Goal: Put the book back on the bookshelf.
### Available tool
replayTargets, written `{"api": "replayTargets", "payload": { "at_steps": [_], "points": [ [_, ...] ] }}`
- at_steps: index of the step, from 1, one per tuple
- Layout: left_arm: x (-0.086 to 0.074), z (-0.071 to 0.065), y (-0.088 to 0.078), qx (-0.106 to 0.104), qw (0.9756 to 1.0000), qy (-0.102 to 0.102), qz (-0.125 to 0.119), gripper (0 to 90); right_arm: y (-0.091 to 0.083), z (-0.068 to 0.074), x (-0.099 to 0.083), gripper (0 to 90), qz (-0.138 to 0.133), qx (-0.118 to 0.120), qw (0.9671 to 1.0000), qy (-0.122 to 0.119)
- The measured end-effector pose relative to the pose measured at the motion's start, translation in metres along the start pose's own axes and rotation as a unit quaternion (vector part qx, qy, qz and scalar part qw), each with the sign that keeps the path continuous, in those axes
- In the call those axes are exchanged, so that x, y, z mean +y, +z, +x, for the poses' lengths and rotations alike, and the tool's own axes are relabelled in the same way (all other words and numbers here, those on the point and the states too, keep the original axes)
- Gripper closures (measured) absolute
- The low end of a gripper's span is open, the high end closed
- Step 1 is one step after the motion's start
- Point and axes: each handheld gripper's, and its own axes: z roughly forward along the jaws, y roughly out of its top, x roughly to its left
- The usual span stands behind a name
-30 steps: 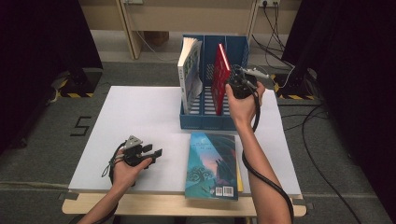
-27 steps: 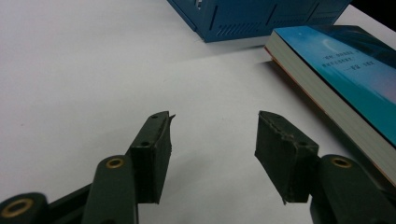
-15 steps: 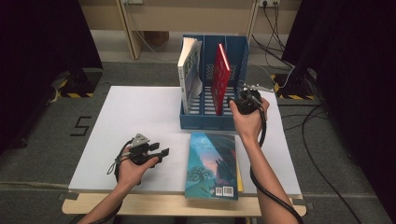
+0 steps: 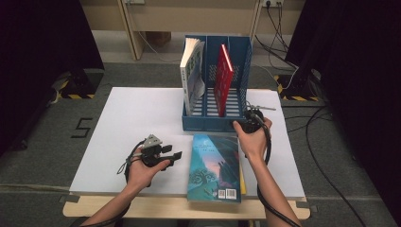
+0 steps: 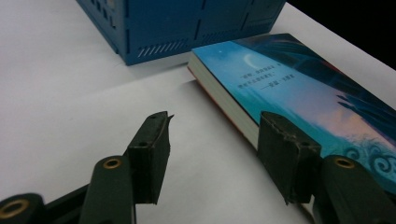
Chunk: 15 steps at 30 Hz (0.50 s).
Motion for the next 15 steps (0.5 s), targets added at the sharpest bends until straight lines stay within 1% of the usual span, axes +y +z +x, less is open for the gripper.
{"api": "replayTargets", "payload": {
  "at_steps": [1,7,9,10,11,15],
  "points": [
    [0.001,-0.002,0.002,-0.004,1.0000,0.001,0.002,43.6,0.001,-0.001,-0.002,58.6,0.003,0.000,1.0000,0.000],
    [0.002,-0.012,0.013,-0.019,0.9997,0.000,0.012,45.6,0.006,-0.011,-0.016,59.6,0.036,0.011,0.9991,0.021],
    [0.002,-0.013,0.015,-0.023,0.9997,0.000,0.013,46.0,0.007,-0.013,-0.017,59.7,0.039,0.012,0.9989,0.023],
    [0.002,-0.016,0.019,-0.025,0.9996,0.001,0.015,46.0,0.009,-0.017,-0.021,59.6,0.054,0.012,0.9979,0.033],
    [0.002,-0.018,0.021,-0.027,0.9995,0.000,0.017,46.1,0.010,-0.018,-0.022,59.5,0.057,0.016,0.9973,0.042],
    [0.000,-0.022,0.028,-0.033,0.9992,0.001,0.024,46.6,0.013,-0.026,-0.028,59.4,0.072,0.016,0.9957,0.058]
  ]
}}
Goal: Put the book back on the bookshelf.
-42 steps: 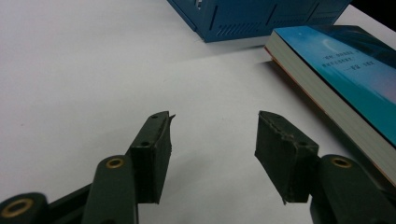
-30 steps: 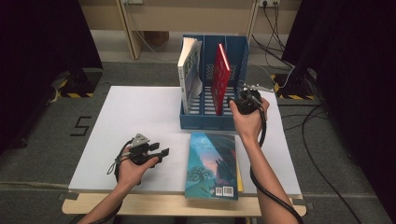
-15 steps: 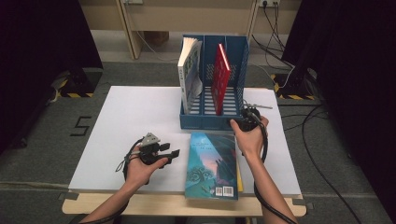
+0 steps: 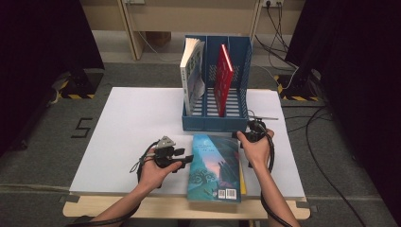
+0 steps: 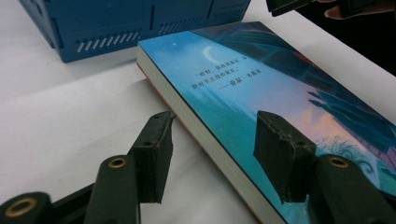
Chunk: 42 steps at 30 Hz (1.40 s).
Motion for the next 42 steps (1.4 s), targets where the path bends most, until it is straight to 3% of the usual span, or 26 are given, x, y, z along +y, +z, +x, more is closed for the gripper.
{"api": "replayTargets", "payload": {
  "at_steps": [11,20,31,42],
  "points": [
    [-0.002,-0.002,0.010,-0.009,0.9998,0.003,0.016,49.2,0.011,-0.011,0.002,57.5,0.040,0.031,0.9986,0.019],
    [-0.001,-0.003,0.012,-0.008,0.9996,-0.006,0.025,51.6,0.018,-0.015,0.004,55.2,0.063,0.040,0.9971,0.016],
    [0.002,-0.005,0.014,-0.015,0.9993,0.005,0.033,57.6,0.023,-0.021,0.007,51.5,0.076,0.062,0.9951,0.015],
    [0.003,-0.004,0.015,-0.022,0.9990,-0.002,0.038,59.9,0.029,-0.028,0.010,48.3,0.079,0.079,0.9934,0.027]
  ]
}}
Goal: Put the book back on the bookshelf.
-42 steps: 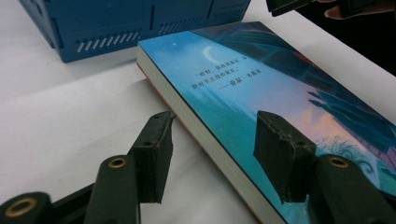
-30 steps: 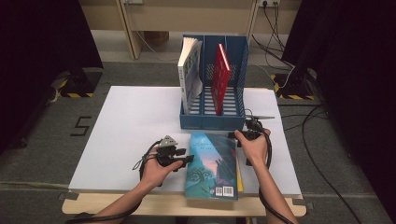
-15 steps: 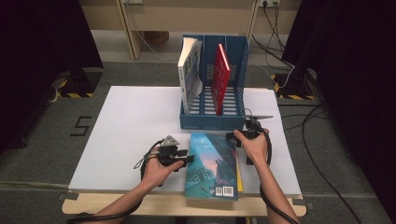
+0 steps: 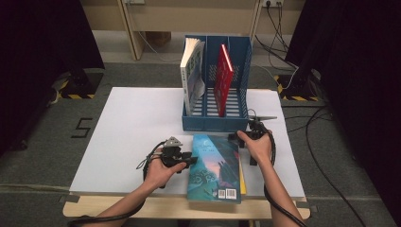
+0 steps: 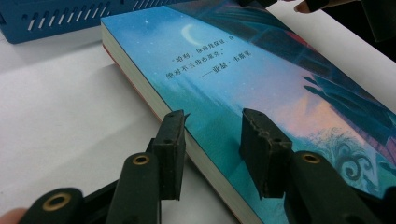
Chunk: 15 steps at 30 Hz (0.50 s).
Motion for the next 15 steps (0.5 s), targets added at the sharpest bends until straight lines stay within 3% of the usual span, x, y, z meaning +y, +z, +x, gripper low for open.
{"api": "replayTargets", "payload": {
  "at_steps": [3,6,11,15],
  "points": [
    [0.0004,-0.0006,0.0000,0.002,1.0000,0.003,0.002,60.0,-0.0032,0.0043,0.0004,54.7,-0.004,-0.013,0.9998,-0.013],
    [0.0003,0.0001,0.0001,0.000,1.0000,0.002,0.002,60.1,-0.0039,0.0085,0.0014,55.2,0.000,-0.028,0.9994,-0.022],
    [0.0004,-0.0008,-0.0003,0.003,1.0000,0.008,0.004,60.6,-0.0079,0.0065,0.0027,64.3,0.003,-0.026,0.9995,-0.019],
    [0.0007,-0.0007,-0.0003,0.003,0.9999,0.010,0.004,60.6,-0.0081,0.0056,0.0043,64.2,0.008,-0.021,0.9996,-0.015]
  ]
}}
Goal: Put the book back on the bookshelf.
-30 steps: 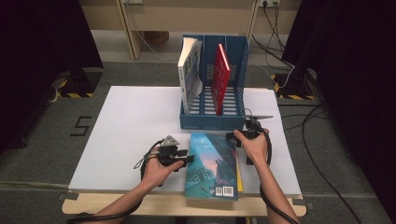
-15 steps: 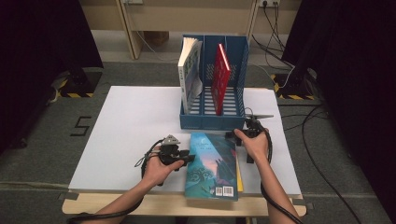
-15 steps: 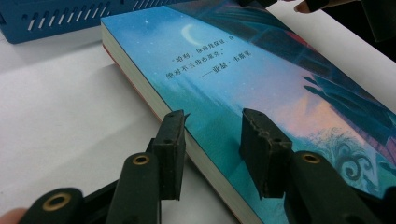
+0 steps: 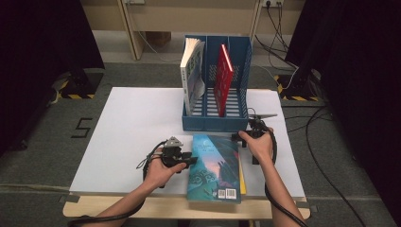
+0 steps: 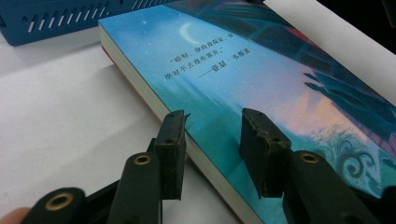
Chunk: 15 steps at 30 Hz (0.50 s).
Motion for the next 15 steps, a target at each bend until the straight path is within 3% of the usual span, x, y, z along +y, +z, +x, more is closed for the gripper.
{"api": "replayTargets", "payload": {
  "at_steps": [4,12,15],
  "points": [
    [-0.0002,-0.0018,-0.0003,0.006,1.0000,0.003,-0.003,60.8,0.0011,-0.0021,0.0013,62.0,-0.003,0.006,1.0000,-0.002],
    [-0.0006,0.0031,-0.0001,0.006,0.9995,-0.032,-0.008,53.5,0.0044,-0.0015,0.0023,57.6,-0.005,0.007,1.0000,0.001],
    [0.0012,0.0017,0.0016,-0.002,0.9998,-0.021,-0.005,57.3,0.0044,-0.0010,0.0019,57.3,-0.004,0.007,1.0000,-0.001]
  ]
}}
